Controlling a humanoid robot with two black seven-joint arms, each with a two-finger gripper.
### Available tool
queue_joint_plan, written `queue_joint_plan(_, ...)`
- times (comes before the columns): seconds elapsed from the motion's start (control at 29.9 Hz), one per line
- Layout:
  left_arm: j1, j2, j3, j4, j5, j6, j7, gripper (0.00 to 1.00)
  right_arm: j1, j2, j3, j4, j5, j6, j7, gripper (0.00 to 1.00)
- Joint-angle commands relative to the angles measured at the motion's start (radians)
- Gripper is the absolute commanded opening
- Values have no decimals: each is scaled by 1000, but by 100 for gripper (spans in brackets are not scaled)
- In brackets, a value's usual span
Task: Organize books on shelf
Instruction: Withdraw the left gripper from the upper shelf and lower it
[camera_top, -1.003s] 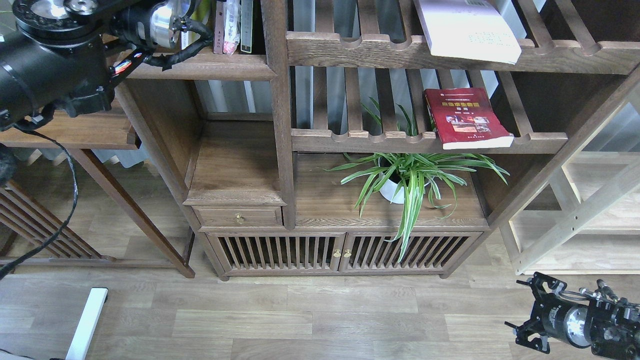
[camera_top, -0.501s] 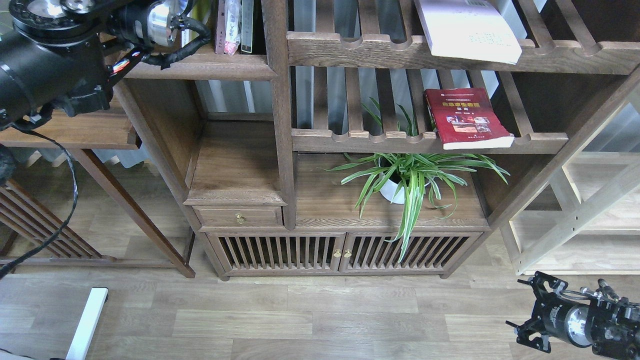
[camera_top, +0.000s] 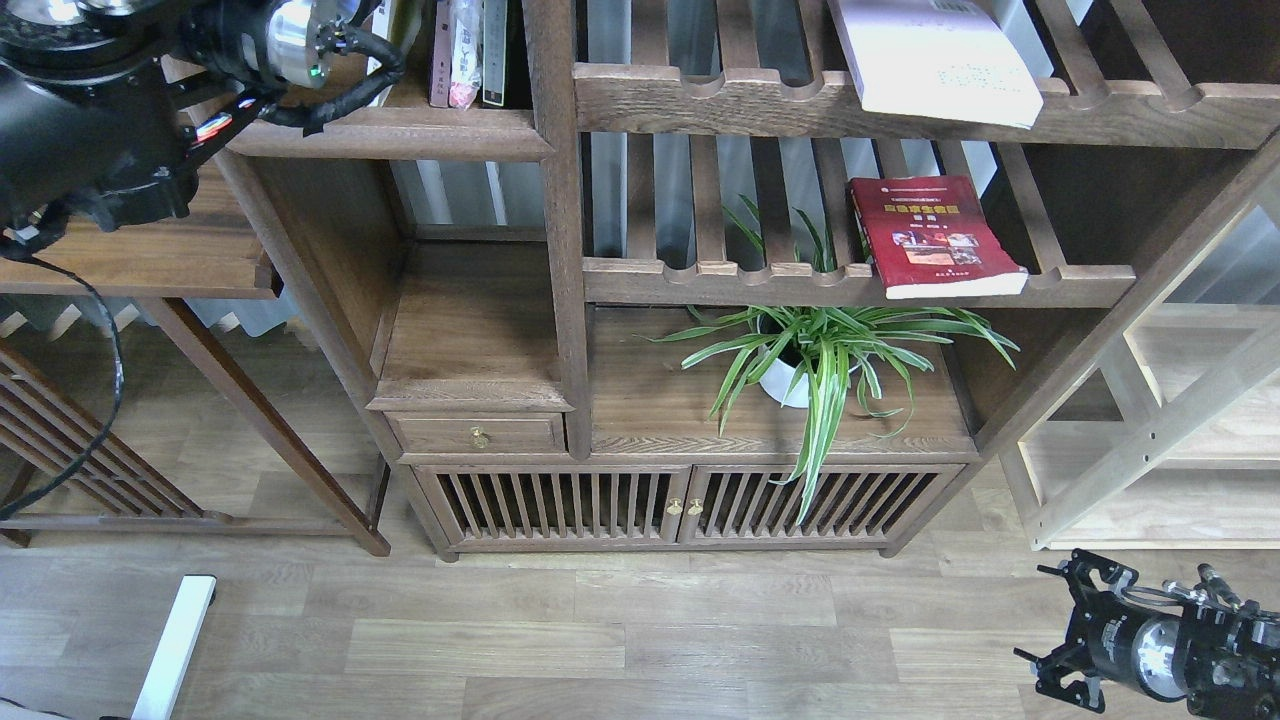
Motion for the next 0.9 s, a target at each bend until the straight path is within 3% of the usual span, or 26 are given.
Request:
queue_joint_plan(0.0, 0, 13, 0, -35, 0, 0, 3, 80, 0, 0, 0, -2, 0, -1, 0, 100)
queue_joint_plan(0.43, -9, 59, 6, -131, -6, 0, 7, 80, 0, -2, 0, -2, 0, -1, 0, 100)
queue_joint_plan(0.87, -9, 179, 14, -270, -6, 0, 11, 81, -1, 3, 0, -2, 3, -1, 0, 100)
